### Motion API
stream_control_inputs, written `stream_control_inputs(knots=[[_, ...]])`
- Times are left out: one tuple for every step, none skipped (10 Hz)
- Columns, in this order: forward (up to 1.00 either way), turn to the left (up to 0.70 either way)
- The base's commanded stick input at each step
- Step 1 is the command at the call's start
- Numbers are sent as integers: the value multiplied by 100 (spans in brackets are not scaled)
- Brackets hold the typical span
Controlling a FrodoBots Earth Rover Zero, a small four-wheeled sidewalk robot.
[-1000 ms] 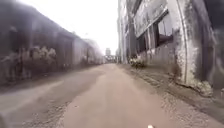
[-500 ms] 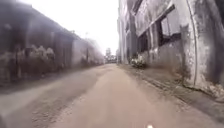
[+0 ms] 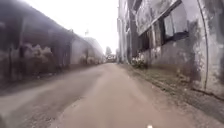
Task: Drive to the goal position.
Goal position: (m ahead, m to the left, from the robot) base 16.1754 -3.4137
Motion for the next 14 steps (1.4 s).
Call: stream_control_inputs(knots=[[50, 0], [50, 0], [50, 0], [50, 0], [50, 0], [50, 0], [50, 0], [50, 0], [50, 0], [50, 0], [50, 0], [50, 0], [50, 0], [50, 0]])
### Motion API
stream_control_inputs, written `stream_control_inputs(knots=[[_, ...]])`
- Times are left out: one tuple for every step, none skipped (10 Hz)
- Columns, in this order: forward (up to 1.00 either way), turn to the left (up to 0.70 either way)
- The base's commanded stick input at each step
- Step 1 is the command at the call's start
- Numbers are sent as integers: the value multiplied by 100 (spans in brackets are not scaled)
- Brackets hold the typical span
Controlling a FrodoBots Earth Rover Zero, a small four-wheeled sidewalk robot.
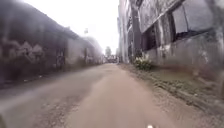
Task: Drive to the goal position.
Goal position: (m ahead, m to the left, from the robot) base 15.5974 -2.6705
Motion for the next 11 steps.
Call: stream_control_inputs(knots=[[50, 0], [50, 0], [50, 0], [50, 0], [50, 0], [50, 0], [50, 0], [50, 0], [50, 0], [50, 0], [50, 0]])
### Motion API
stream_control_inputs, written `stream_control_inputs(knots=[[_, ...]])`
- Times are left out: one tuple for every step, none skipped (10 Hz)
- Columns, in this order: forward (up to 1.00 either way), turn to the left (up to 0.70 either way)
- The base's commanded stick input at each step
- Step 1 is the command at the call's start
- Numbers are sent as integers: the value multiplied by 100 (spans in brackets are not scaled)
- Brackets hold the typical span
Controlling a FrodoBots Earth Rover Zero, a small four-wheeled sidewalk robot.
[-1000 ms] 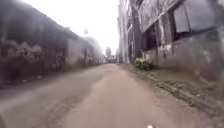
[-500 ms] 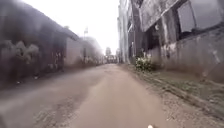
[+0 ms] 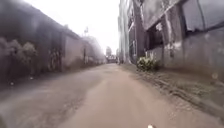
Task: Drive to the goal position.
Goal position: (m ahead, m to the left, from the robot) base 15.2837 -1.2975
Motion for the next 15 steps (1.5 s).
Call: stream_control_inputs(knots=[[50, 0], [50, 0], [50, 0], [50, 0], [50, 0], [50, 0], [50, 0], [50, 0], [50, 0], [50, 0], [50, 0], [50, 0], [50, 0], [50, 0], [50, 0]])
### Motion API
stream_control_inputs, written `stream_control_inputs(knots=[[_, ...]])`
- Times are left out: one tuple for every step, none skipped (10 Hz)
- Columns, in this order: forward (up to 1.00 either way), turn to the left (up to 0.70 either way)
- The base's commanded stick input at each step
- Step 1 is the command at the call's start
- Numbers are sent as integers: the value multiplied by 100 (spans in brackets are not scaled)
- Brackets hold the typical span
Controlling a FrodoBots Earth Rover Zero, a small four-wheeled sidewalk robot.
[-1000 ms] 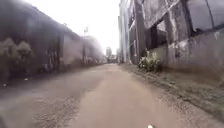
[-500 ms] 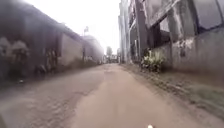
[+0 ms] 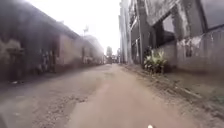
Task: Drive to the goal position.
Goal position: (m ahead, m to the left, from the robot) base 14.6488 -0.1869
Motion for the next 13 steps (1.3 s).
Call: stream_control_inputs(knots=[[50, 0], [50, 0], [50, 0], [50, 0], [50, 0], [50, 0], [50, 0], [50, 0], [50, 0], [50, 0], [50, 0], [50, 0], [50, 0]])
